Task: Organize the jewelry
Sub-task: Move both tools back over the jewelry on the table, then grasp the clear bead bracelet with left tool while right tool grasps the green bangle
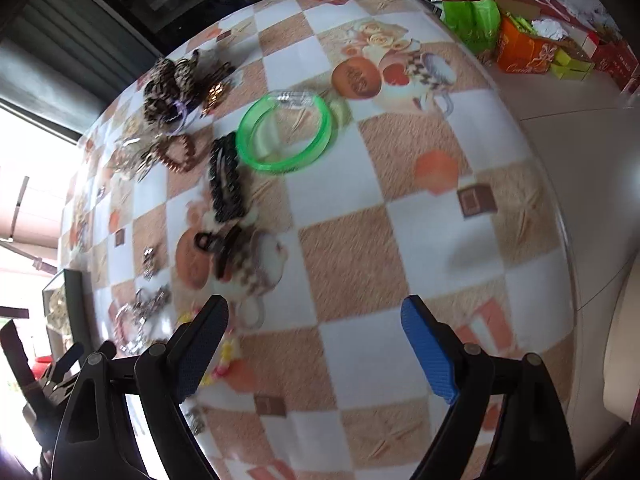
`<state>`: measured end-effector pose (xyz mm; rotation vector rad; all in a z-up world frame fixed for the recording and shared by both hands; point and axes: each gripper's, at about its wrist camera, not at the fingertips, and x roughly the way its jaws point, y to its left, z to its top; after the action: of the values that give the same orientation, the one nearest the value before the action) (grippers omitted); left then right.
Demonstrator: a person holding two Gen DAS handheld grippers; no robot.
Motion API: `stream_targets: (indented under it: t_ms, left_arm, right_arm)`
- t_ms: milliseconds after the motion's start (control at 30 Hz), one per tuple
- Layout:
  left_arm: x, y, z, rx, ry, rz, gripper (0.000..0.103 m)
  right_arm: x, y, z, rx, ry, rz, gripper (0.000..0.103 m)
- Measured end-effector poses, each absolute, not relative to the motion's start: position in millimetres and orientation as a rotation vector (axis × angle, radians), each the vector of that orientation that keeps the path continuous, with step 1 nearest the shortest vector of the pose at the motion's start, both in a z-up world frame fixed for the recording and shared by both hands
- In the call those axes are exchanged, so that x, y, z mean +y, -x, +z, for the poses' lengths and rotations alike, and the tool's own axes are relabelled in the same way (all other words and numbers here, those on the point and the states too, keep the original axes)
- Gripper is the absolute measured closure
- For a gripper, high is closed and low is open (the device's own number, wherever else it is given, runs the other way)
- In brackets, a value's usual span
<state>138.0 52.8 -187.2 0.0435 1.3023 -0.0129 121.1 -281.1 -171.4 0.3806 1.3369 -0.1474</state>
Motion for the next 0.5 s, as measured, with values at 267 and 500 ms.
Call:
stream_targets:
  t_ms: [267, 500]
  left_arm:
    - [48, -145, -202, 1.32, -0.037, -0.005, 0.006]
    - [39, -155, -204, 1.306, -0.013, -0.034, 0.013]
  right_arm:
    - [-297, -167, -187, 1.32, -0.349, -0.223, 0.013]
    - [-294, -200, -195, 1.287, -0.289, -0.259, 0.013]
